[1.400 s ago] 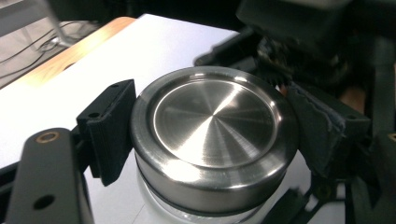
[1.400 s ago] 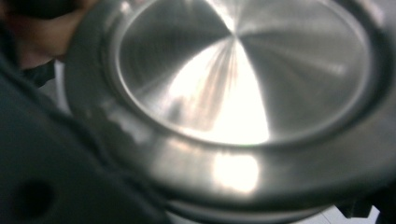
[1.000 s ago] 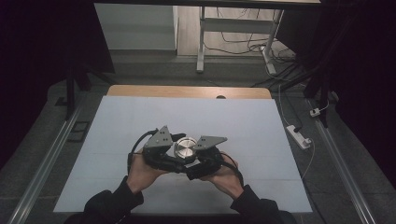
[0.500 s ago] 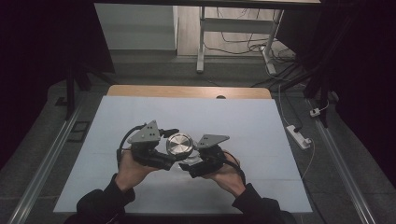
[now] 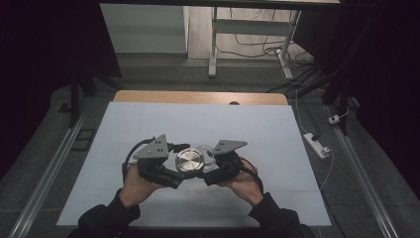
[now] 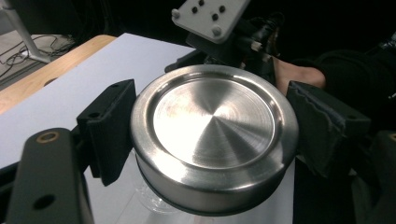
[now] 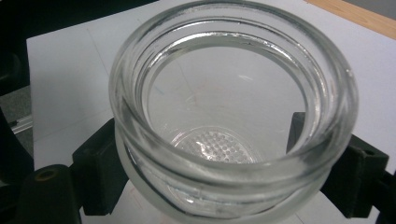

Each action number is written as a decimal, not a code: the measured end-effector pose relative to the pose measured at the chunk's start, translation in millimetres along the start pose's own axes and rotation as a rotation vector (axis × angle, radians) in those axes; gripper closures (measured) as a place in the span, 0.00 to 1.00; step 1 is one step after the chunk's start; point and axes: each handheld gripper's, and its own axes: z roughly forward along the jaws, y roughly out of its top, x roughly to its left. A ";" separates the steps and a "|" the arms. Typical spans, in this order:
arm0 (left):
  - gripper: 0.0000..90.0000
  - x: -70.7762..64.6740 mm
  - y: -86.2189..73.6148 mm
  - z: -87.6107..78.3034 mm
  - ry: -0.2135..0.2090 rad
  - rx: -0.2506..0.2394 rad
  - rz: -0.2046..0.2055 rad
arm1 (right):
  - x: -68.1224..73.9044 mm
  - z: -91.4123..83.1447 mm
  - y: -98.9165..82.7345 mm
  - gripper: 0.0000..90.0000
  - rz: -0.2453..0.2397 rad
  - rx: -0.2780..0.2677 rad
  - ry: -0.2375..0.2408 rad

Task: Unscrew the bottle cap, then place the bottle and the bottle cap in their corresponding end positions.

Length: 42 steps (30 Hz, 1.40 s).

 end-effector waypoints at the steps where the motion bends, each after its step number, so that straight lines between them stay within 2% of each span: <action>1: 0.23 -0.5 -0.6 0.2 -0.002 0.000 -0.002 | -0.8 0.2 0.0 0.17 -0.001 0.001 0.001; 9: 0.23 -4.4 -5.1 1.0 -0.011 -0.002 0.013 | -4.7 0.0 2.2 0.17 -0.008 -0.003 0.000; 18: 0.23 -8.7 -15.0 8.3 -0.033 0.022 0.044 | -10.9 4.9 13.4 0.17 -0.010 -0.019 -0.006; 25: 0.23 -7.5 -19.1 7.5 -0.057 0.007 0.031 | -15.0 13.8 17.7 0.17 -0.011 -0.013 -0.016; 30: 0.23 -11.7 -19.2 7.6 -0.082 0.007 0.031 | -20.8 18.5 18.1 0.17 0.000 -0.010 -0.028; 42: 0.23 -15.1 -29.0 12.1 -0.091 0.025 0.023 | -39.7 25.3 24.2 0.17 0.022 -0.020 -0.062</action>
